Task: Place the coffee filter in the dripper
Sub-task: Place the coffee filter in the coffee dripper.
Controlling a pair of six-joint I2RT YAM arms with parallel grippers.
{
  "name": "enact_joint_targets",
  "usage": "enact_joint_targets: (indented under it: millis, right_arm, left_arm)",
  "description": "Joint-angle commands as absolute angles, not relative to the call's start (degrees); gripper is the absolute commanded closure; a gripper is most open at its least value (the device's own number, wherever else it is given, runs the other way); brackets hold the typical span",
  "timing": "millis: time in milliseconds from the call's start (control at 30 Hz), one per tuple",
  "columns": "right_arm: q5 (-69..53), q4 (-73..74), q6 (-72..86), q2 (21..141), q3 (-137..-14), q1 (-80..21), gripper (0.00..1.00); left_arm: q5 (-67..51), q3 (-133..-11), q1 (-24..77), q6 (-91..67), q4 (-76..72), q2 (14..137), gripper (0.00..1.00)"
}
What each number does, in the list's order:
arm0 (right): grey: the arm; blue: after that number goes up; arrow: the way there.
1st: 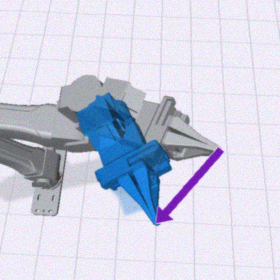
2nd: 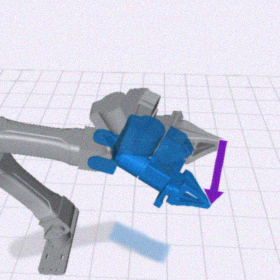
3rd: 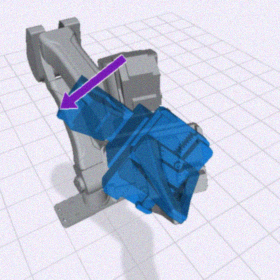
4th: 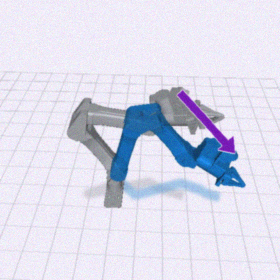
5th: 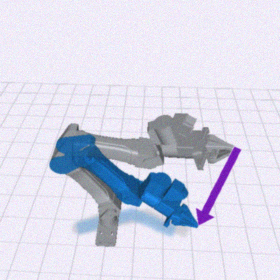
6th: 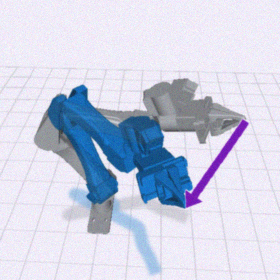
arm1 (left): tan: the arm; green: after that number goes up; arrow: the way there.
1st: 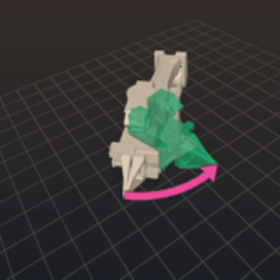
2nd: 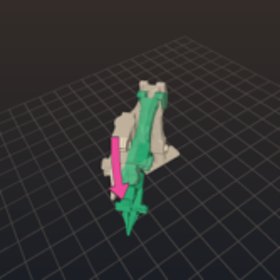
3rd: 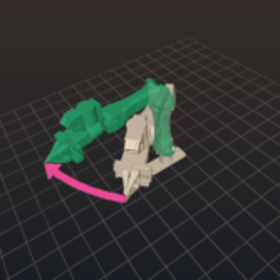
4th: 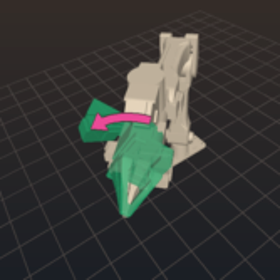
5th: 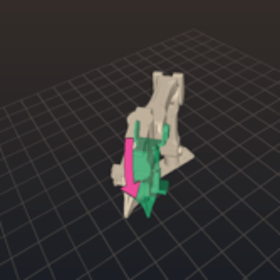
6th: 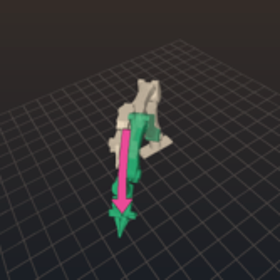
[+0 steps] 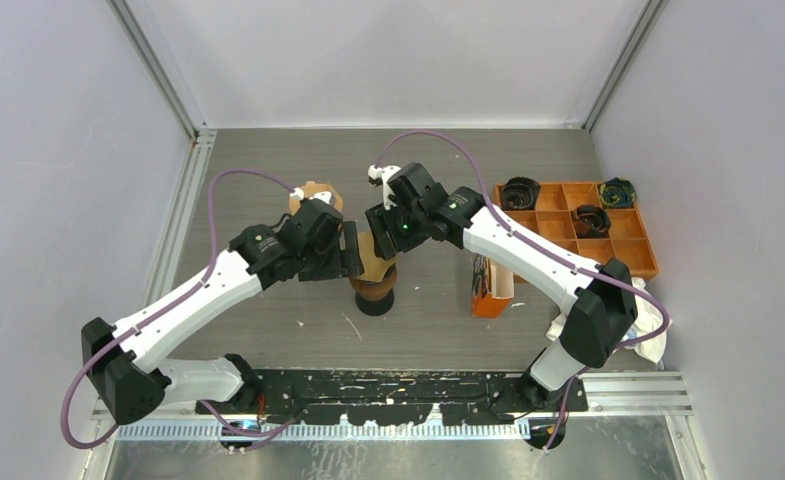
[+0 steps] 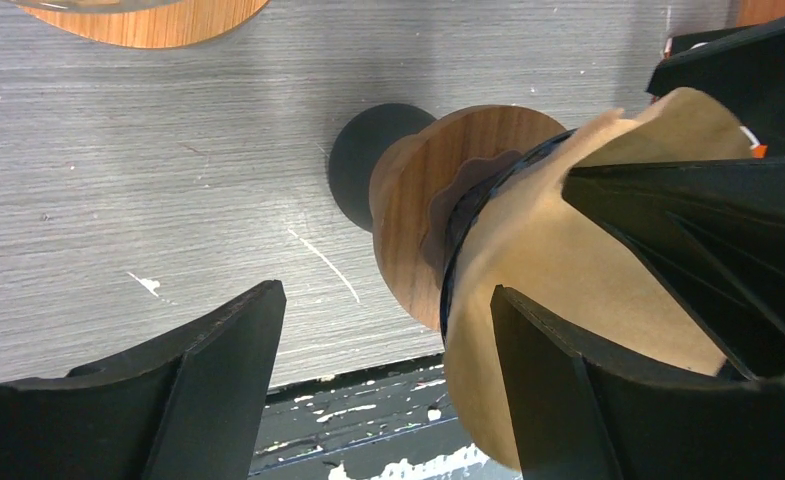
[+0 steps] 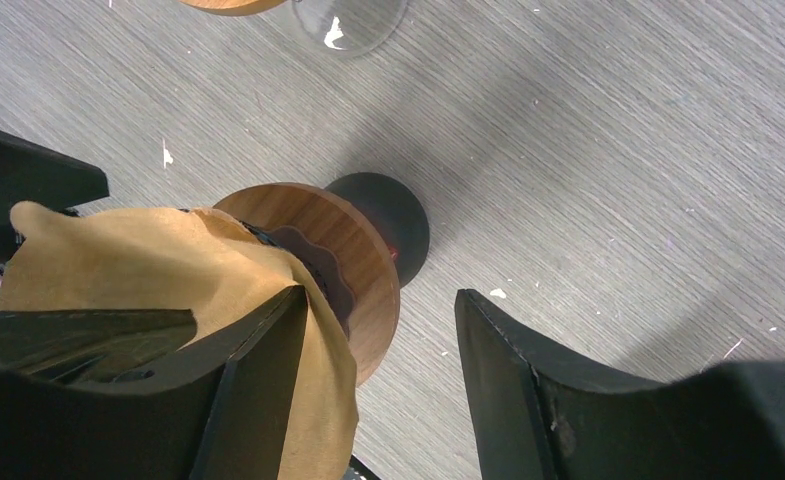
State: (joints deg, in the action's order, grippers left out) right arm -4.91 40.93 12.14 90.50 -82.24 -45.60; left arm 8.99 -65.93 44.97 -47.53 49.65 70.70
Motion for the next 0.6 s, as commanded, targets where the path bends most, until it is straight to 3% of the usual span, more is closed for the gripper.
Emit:
enact_joint_targets:
  millis: [0,567]
  right_arm:
    - [-4.15,38.32,11.25,89.48,-81.71,-45.71,0.38]
    - [-4.29,37.25,10.74,87.67,-81.08,-45.97,0.38]
  left_arm:
    - [10.52,-65.87,44.69,-47.66,45.41,67.21,0.22]
    - [13.58,-65.75,44.43,-48.59,44.21,63.05,0.19]
